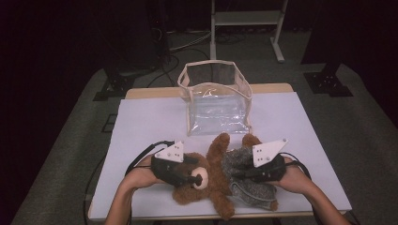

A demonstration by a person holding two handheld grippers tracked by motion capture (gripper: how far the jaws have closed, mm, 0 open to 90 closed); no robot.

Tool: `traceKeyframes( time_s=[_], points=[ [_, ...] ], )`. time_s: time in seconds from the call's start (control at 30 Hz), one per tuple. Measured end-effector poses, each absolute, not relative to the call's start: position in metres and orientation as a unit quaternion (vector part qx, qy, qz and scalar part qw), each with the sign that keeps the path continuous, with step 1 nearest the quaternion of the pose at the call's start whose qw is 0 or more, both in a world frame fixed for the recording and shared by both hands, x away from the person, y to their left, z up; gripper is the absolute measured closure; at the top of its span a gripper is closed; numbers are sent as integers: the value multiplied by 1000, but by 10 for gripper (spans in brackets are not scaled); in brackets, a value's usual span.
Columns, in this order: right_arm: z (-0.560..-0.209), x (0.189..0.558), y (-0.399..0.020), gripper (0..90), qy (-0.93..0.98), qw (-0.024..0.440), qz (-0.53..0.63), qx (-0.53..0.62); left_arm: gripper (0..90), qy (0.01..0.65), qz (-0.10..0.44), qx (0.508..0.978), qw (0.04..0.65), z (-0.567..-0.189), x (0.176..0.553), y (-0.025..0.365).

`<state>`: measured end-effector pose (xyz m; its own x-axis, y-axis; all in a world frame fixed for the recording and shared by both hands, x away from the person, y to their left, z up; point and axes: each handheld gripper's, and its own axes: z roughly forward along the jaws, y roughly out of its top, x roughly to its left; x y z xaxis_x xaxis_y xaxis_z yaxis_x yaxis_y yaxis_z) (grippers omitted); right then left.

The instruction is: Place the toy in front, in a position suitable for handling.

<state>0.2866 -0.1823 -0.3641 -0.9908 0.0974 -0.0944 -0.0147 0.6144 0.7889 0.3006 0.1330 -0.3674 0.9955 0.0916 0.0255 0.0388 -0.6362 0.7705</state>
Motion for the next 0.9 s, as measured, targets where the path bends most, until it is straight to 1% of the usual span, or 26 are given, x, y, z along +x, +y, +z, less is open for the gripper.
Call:
traceKeyframes(
  time_s=[0.13, 0.23, 0.3, 0.37, 0.57, 0.7, 0.77, 0.9],
  points=[
    [-353, 296, -180, 778, 894, 85, 440, 28, 400, 25, 31, 907, 419, -368, 298, 132],
    [-352, 310, -184, 778, 891, 87, 442, 47, 396, 29, 34, 906, 421, -367, 298, 132],
    [-360, 314, -184, 779, 897, 77, 431, 55, 388, 29, 37, 906, 421, -365, 299, 133],
    [-368, 313, -184, 782, 897, 70, 432, 60, 378, 31, 43, 905, 423, -362, 299, 135],
    [-372, 299, -188, 785, 895, 63, 438, 53, 383, 54, 65, 891, 447, -353, 302, 139],
    [-371, 291, -188, 784, 898, 69, 431, 44, 390, 56, 63, 904, 419, -363, 303, 134],
    [-372, 289, -188, 784, 898, 68, 433, 41, 397, 54, 54, 904, 421, -367, 304, 132],
    [-367, 289, -185, 783, 896, 69, 437, 37, 410, 50, 60, 911, 405, -367, 302, 129]
  ],
)
